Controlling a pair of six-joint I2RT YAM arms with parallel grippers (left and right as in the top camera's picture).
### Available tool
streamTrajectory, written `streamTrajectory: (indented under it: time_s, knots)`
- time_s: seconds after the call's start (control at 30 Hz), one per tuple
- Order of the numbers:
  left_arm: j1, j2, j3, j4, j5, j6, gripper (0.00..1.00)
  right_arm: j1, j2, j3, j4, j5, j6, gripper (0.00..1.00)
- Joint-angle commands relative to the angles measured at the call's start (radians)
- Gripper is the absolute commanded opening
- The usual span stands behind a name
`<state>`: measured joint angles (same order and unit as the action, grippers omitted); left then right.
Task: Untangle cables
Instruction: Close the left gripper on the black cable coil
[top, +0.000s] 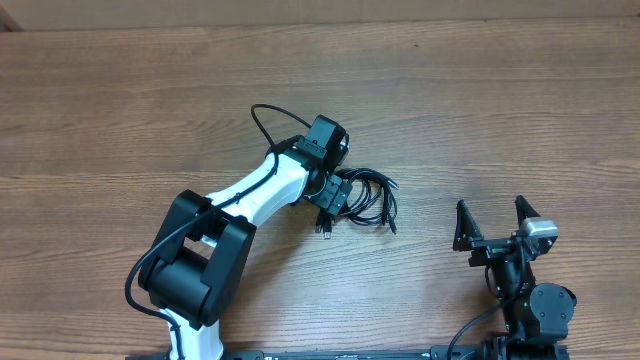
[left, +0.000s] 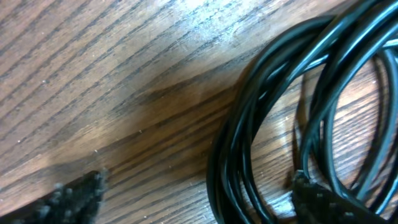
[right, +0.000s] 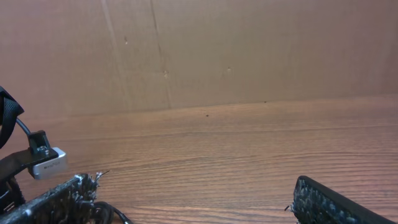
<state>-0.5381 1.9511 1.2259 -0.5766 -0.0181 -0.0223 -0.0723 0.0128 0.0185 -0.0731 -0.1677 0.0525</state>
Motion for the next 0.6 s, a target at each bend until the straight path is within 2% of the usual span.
streamTrajectory:
  time_s: [0.0,0.1,0.23,0.37,0.57]
  knots:
    - [-0.006,0.024,0.02,0.005,-0.006,-0.009,0.84,-0.001,-0.01,-0.01,0.003,0.01,0.003,1.0]
    - [-0.006,0.024,0.02,0.007,0.022,-0.008,0.68,-0.001,-0.01,-0.01,0.003,0.01,0.003,1.0]
    - [-0.006,0.024,0.02,0.01,0.064,-0.008,0.54,-0.001,-0.01,-0.01,0.003,0.01,0.003,1.0]
    - [-0.006,0.024,0.02,0.01,0.084,-0.008,0.36,-0.001,-0.01,-0.01,0.003,0.01,0.003,1.0]
    - [-0.005,0.023,0.024,0.017,0.204,-0.008,0.11,-0.001,-0.01,-0.01,0.003,0.01,0.003,1.0]
